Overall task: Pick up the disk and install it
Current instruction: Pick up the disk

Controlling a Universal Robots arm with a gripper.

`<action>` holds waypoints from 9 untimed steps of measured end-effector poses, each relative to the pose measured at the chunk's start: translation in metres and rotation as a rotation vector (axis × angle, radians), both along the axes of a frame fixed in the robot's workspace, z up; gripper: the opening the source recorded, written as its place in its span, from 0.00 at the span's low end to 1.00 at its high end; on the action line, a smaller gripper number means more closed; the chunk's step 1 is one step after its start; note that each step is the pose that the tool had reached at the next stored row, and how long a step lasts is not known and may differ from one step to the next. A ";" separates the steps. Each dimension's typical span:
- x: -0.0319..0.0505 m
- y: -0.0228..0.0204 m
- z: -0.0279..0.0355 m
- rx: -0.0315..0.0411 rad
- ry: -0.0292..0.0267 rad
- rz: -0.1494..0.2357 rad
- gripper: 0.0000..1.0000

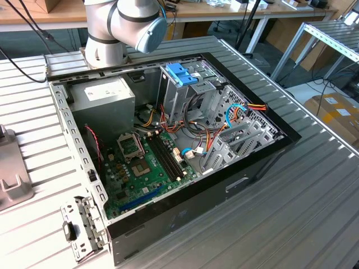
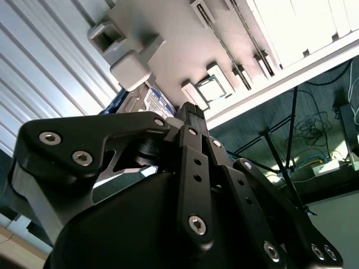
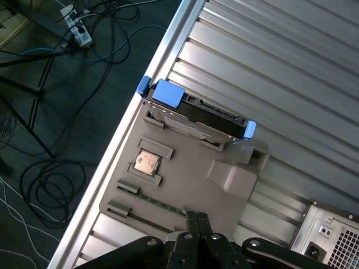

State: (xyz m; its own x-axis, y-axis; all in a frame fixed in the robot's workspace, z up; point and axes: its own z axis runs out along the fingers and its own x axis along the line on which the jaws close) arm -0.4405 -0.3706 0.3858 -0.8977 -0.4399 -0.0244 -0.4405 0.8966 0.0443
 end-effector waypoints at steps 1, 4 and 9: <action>0.0000 0.0000 0.0000 0.0000 0.0000 0.006 0.11; 0.0000 0.0000 0.0000 0.0000 0.0000 0.016 0.11; 0.0000 0.0000 0.0000 0.0000 0.0000 0.042 0.11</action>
State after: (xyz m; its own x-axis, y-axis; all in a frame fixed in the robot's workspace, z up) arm -0.4405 -0.3706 0.3858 -0.8785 -0.4771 -0.0245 -0.4777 0.8774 0.0443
